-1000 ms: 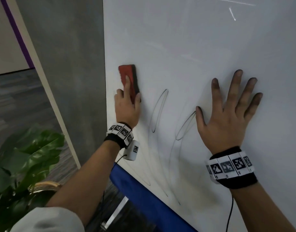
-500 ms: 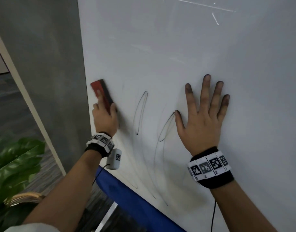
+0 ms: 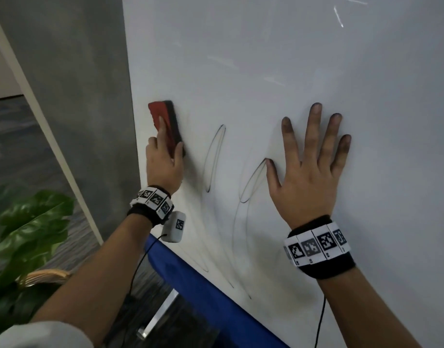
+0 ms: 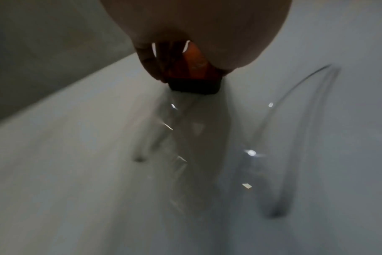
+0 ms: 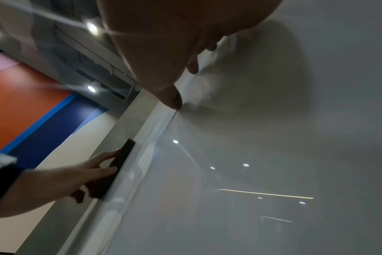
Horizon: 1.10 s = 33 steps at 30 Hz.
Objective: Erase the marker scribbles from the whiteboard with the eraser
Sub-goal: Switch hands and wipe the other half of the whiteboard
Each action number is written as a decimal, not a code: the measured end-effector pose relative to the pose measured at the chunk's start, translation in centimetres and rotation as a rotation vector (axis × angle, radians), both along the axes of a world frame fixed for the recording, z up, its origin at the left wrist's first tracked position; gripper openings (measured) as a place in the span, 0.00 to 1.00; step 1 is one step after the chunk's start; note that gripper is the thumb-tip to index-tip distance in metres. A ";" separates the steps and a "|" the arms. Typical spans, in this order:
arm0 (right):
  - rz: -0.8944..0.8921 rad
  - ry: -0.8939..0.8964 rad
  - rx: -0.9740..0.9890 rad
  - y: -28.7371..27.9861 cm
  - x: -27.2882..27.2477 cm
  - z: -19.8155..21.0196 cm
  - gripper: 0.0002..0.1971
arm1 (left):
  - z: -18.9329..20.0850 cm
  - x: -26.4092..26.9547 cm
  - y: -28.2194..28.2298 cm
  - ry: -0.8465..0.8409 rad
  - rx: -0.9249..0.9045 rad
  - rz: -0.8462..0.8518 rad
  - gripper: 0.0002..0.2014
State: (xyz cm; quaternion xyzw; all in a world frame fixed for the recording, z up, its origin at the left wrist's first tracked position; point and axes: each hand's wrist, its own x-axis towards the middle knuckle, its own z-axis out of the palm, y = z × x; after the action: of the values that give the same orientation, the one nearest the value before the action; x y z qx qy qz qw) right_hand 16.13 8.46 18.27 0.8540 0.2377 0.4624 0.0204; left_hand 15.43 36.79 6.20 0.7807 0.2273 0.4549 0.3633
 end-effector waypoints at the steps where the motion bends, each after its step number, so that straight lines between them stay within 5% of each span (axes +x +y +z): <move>1: 0.001 0.002 -0.011 -0.2 0.0 0.0 0.35 | -1.0 0.0 0.9 0.031 -0.026 0.029 0.35; 5: 0.002 0.018 -0.027 -0.3 -0.2 0.0 0.35 | -5.9 -0.4 2.4 0.213 -0.394 0.104 0.36; 9: 0.006 0.025 -0.059 -0.4 -0.4 -0.1 0.35 | -5.5 0.2 1.1 0.334 -0.570 0.175 0.35; 13: 0.004 0.036 -0.043 -0.2 -0.4 -0.2 0.35 | -3.4 -0.3 -3.3 0.182 -0.314 0.107 0.35; 17: -0.003 0.035 -0.033 0.0 -0.6 -0.4 0.35 | -6.3 -1.9 -5.2 0.159 -0.155 -0.013 0.35; 22: 0.016 0.037 -0.034 -0.1 -0.6 -0.5 0.35 | -10.0 -1.9 -2.0 0.449 -0.643 0.025 0.37; 26: 0.013 0.032 -0.036 0.0 -0.7 -0.7 0.35 | -6.1 -1.5 -3.6 0.409 -0.545 0.053 0.36; 33: 0.005 0.058 -0.027 0.1 -0.9 -0.8 0.36 | 9.0 -1.1 -4.5 -0.063 -0.110 -0.054 0.35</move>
State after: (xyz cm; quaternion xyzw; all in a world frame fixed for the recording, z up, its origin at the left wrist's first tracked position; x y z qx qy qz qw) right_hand 15.20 8.56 17.44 0.8660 0.2466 0.4343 0.0240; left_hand 14.33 32.26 15.22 0.7506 0.2195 0.4562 0.4247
